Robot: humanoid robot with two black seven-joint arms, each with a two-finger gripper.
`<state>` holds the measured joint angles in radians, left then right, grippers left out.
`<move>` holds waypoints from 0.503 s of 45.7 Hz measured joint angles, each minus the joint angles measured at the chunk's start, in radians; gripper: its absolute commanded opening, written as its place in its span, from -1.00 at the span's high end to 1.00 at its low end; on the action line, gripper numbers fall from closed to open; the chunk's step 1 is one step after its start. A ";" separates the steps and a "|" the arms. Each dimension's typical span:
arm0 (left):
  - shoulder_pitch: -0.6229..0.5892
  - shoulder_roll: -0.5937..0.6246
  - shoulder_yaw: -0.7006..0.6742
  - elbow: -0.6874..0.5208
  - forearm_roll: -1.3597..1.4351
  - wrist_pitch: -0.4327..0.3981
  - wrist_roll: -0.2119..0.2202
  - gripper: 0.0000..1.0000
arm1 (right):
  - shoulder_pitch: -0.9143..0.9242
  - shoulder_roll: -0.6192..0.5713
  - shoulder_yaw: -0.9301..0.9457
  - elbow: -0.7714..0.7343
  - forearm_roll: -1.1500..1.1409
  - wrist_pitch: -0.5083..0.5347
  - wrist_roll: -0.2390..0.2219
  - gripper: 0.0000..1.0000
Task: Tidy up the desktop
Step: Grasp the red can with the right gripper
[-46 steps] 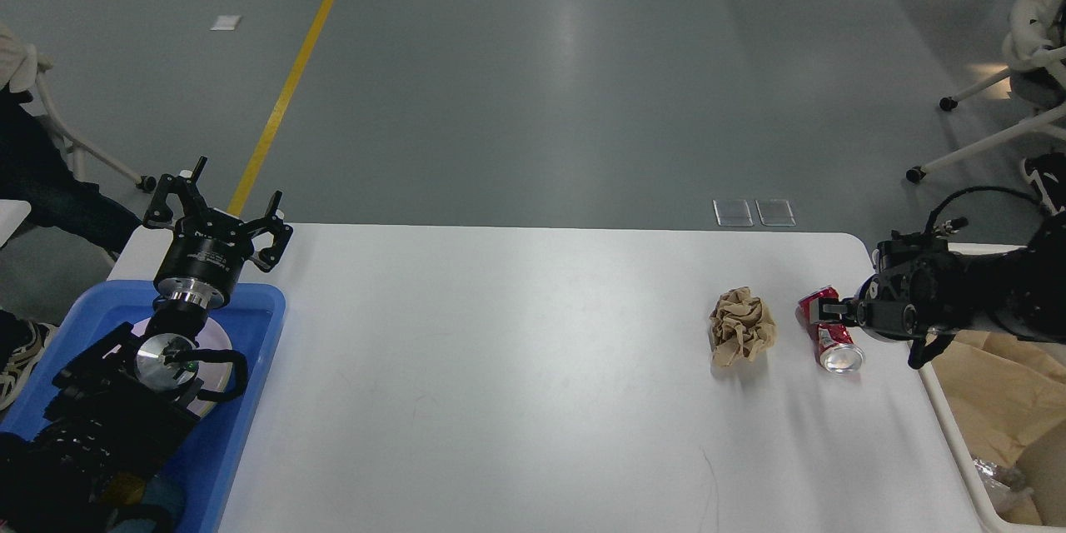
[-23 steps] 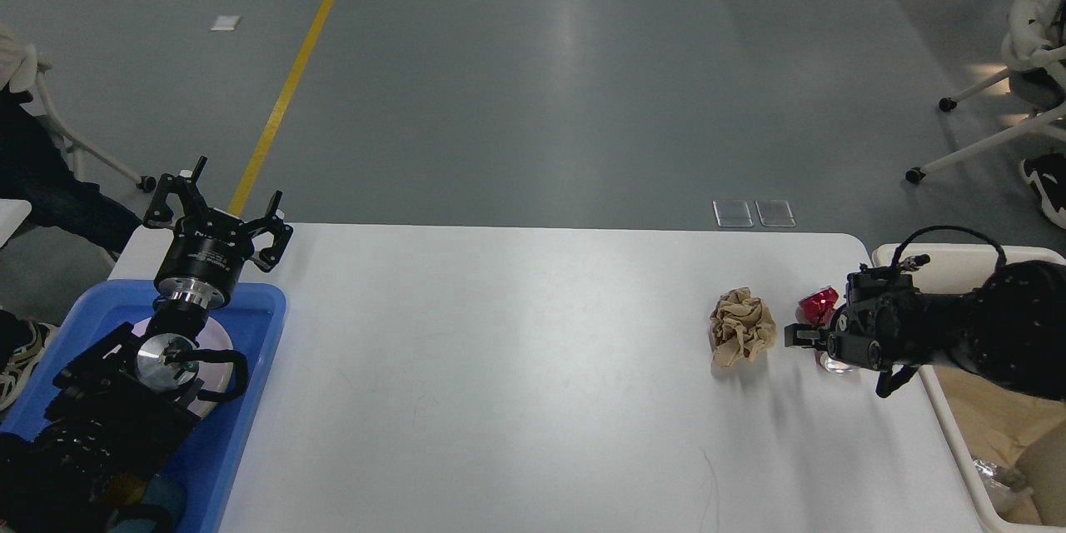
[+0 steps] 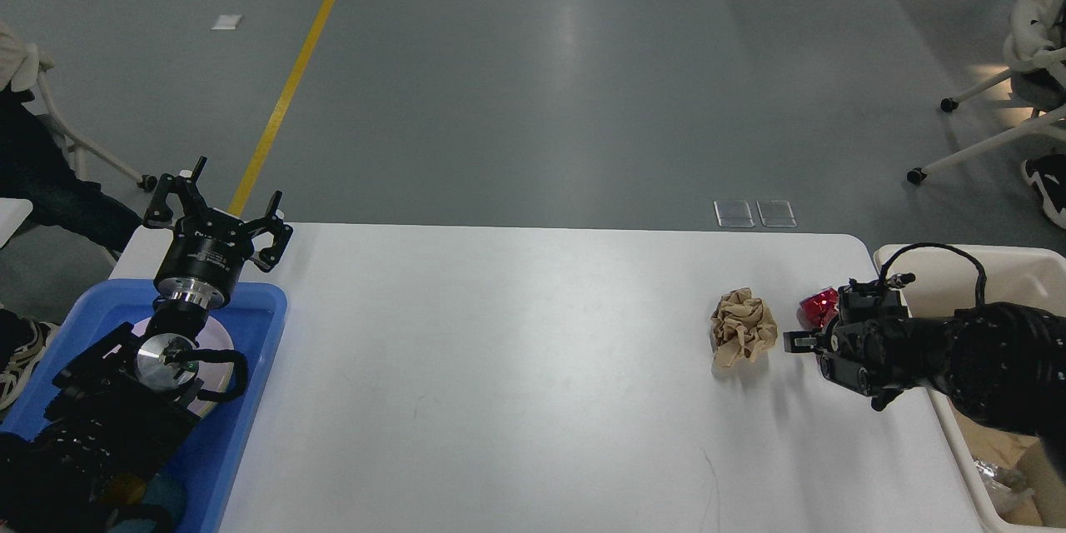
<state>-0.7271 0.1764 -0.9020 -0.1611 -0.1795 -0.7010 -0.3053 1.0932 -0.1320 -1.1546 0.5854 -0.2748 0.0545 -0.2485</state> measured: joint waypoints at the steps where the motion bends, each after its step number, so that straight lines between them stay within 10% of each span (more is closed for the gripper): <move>1: 0.000 0.000 0.000 0.000 0.000 0.000 0.000 -0.93 | -0.001 0.000 0.000 0.000 -0.001 0.000 0.000 -0.56; 23: 0.000 0.000 0.000 0.000 0.000 0.000 0.000 -0.93 | -0.021 0.000 0.010 0.013 -0.001 0.001 -0.005 0.92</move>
<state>-0.7271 0.1764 -0.9020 -0.1611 -0.1795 -0.7010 -0.3053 1.0721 -0.1319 -1.1450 0.5980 -0.2760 0.0554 -0.2539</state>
